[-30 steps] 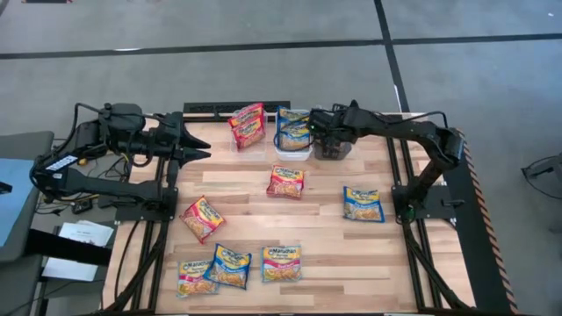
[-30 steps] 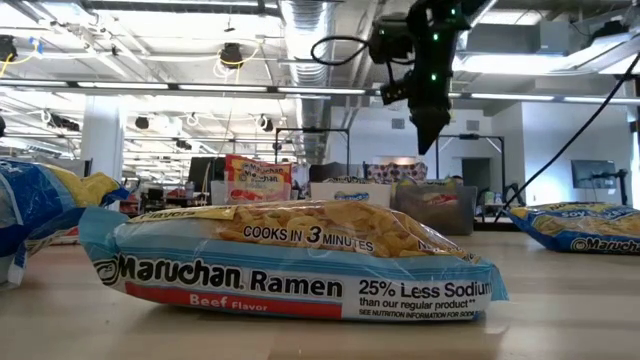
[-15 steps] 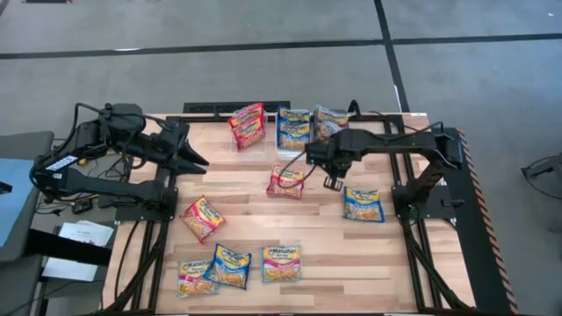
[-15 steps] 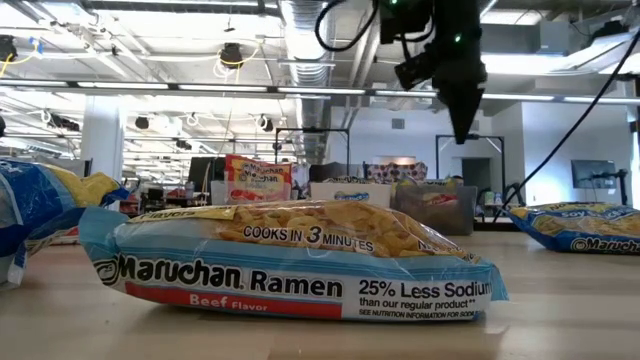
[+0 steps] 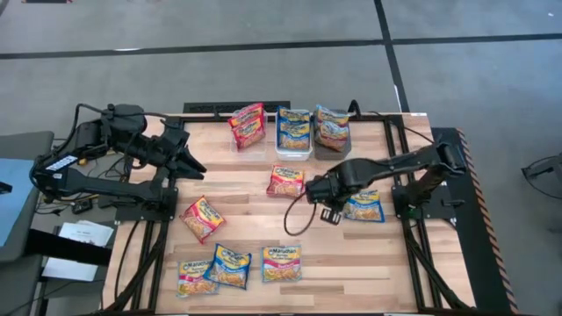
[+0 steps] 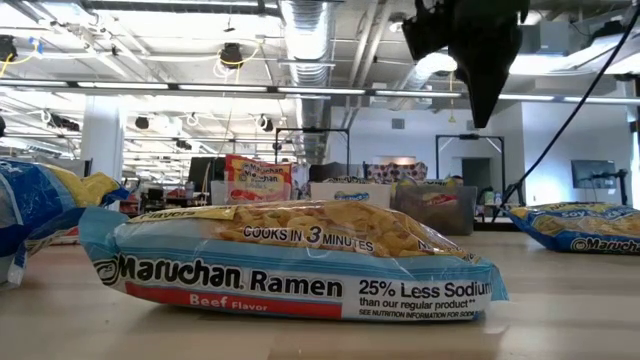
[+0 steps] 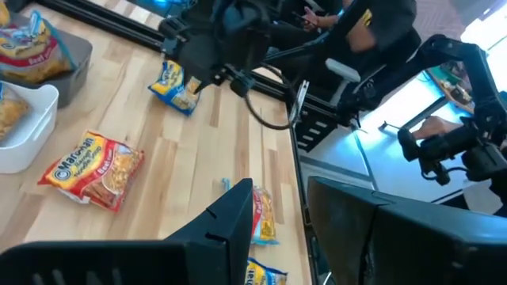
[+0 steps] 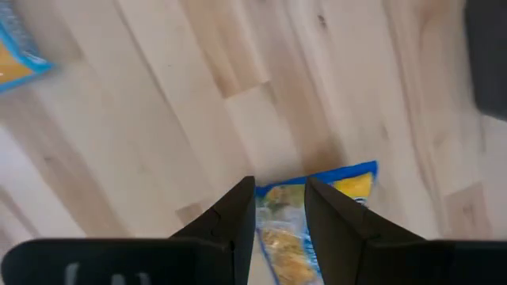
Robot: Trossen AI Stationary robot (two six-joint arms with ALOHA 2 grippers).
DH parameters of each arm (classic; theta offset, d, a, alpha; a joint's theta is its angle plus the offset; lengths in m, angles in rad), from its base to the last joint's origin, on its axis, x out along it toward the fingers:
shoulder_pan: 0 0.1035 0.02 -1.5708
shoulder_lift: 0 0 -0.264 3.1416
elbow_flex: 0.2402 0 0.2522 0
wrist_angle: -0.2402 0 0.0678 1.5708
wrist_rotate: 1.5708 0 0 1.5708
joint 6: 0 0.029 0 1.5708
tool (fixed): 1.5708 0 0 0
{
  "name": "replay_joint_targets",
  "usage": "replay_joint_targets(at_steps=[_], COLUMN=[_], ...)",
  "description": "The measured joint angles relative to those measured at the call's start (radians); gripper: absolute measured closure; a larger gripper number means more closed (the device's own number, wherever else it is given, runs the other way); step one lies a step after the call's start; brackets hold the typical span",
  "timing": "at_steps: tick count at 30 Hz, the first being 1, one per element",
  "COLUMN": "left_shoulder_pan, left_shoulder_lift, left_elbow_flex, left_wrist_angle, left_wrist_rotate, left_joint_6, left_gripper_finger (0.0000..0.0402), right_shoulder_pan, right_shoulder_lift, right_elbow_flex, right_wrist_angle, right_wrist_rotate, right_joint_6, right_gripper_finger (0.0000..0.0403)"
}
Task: Sort Maruchan noodles
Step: Put the blue noodle pack into the white bin
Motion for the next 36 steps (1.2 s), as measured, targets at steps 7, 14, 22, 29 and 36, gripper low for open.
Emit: replay_joint_targets(at_steps=[7,14,22,29,36], left_shoulder_pan=[0.000,0.000,0.000,-0.070,-0.228], left_shoulder_lift=[0.000,0.028,0.092,0.150,0.144], left_elbow_flex=[0.000,0.000,0.000,0.000,-0.060], left_wrist_angle=[0.000,-0.006,-0.149,-0.168,-0.207], left_wrist_rotate=[-0.001,-0.009,-0.048,0.007,-0.050], left_joint_6=[0.016,0.043,0.057,0.145,0.171], left_gripper_finger=[0.0292,0.0281,0.0216,0.0192,0.0191], right_shoulder_pan=[0.079,0.120,0.138,0.127,0.131], right_shoulder_lift=[0.000,0.000,0.000,0.000,0.000], right_elbow_flex=[0.000,0.000,-0.001,-0.001,-0.001], right_wrist_angle=[0.003,0.005,0.051,0.075,0.075], right_wrist_rotate=[0.002,0.009,0.092,0.092,0.092], right_joint_6=[0.037,0.077,0.077,0.077,0.109], right_gripper_finger=[0.0269,0.0269,0.0269,0.0269,0.0269])
